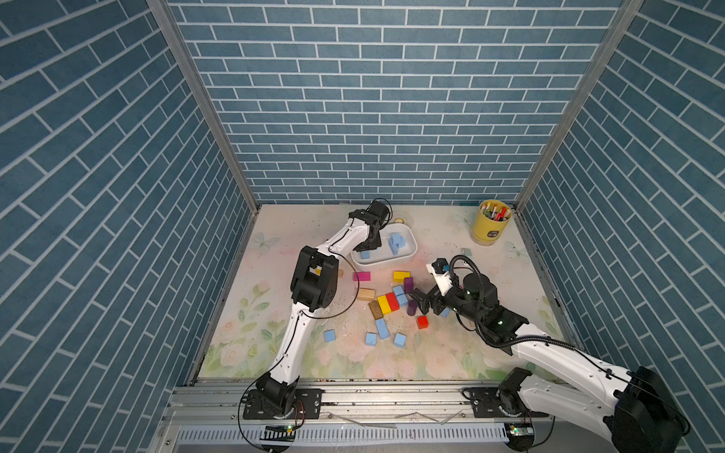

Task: Pick out the blue building blocks
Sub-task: Place the building block in the storage box.

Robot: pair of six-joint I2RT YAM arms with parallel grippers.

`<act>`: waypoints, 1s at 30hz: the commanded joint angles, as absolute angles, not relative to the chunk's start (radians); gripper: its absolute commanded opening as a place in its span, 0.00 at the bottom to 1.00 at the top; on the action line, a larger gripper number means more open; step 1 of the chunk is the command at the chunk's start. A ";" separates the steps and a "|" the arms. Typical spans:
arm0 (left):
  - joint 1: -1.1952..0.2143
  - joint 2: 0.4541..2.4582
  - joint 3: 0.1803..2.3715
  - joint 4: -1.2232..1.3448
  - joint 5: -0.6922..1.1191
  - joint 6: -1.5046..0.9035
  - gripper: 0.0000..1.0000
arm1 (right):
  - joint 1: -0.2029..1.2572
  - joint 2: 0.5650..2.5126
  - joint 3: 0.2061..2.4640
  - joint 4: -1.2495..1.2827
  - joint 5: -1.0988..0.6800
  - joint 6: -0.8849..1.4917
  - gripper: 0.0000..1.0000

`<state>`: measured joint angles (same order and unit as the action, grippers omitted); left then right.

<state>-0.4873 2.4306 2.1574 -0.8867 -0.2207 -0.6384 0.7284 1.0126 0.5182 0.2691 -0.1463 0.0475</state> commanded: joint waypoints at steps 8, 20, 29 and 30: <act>-0.476 2.451 2.189 -0.908 -0.189 -0.651 0.51 | 0.730 1.028 0.521 0.280 -0.160 0.000 0.99; -0.475 2.162 2.042 -0.831 -0.130 -0.609 0.72 | 0.730 1.031 0.520 0.283 -0.159 0.000 0.99; -0.501 1.859 1.715 -0.736 -0.066 -0.578 0.89 | 0.730 1.036 0.517 0.287 -0.148 -0.003 0.99; -0.507 1.831 1.683 -0.738 -0.064 -0.574 0.90 | 0.730 1.036 0.517 0.286 -0.146 -0.005 0.99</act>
<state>-0.4911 1.8614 1.7634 -0.7460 -0.0914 -0.5995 0.7284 1.0298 0.5182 0.2691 -0.1459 0.0444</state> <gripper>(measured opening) 0.893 0.989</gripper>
